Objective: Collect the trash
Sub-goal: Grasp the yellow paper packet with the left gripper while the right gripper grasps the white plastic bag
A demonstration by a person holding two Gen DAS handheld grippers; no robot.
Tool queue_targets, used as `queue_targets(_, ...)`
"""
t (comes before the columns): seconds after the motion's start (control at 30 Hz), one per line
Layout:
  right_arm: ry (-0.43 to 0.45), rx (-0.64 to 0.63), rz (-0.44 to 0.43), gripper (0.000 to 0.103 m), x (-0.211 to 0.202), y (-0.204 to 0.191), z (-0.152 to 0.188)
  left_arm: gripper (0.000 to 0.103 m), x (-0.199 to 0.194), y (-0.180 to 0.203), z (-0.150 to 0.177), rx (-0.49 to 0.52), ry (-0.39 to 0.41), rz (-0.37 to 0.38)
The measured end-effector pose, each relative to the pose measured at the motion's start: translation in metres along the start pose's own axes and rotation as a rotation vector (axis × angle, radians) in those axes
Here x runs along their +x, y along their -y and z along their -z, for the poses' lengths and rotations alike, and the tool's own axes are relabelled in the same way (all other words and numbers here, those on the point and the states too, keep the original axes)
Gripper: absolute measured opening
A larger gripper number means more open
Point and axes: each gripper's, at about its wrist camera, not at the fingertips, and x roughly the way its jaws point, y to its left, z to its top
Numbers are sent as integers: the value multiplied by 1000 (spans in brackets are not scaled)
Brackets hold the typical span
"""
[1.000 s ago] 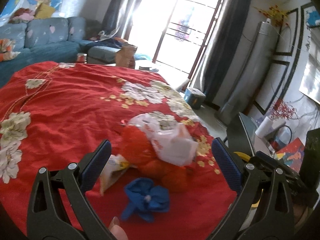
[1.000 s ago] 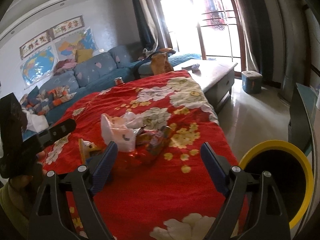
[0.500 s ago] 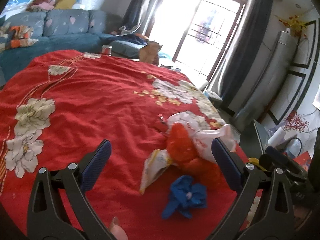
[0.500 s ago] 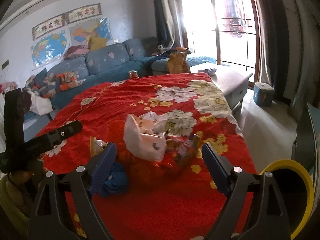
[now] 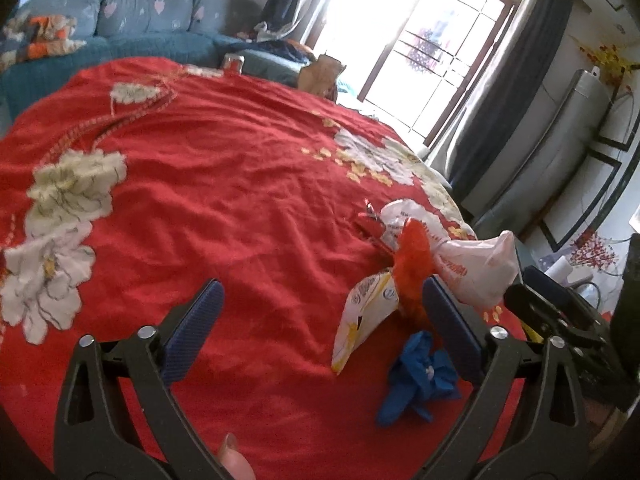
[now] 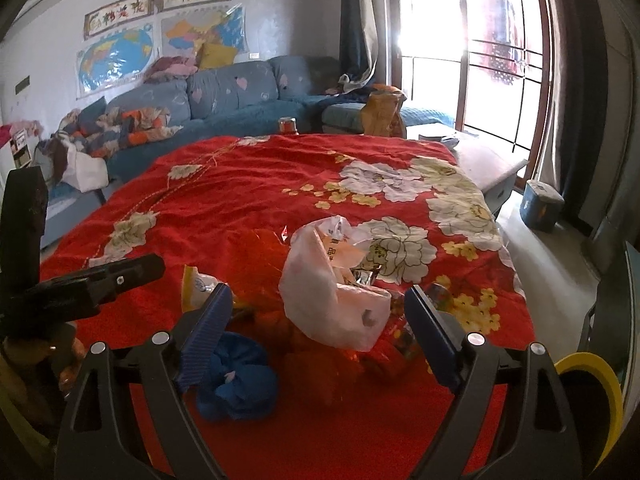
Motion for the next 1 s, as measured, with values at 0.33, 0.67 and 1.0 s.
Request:
queue_targets(0.33,-33,-4,11,84,22,3,1,61,16,7,13,29,-81,51)
queue_targets(0.67,-52,10,7,59,34,7,2,37,22,23,16,81,-80,135)
queue_targets(1.0,7,40,-33,39,8,6,7,12,5,32,8,114,-17,135)
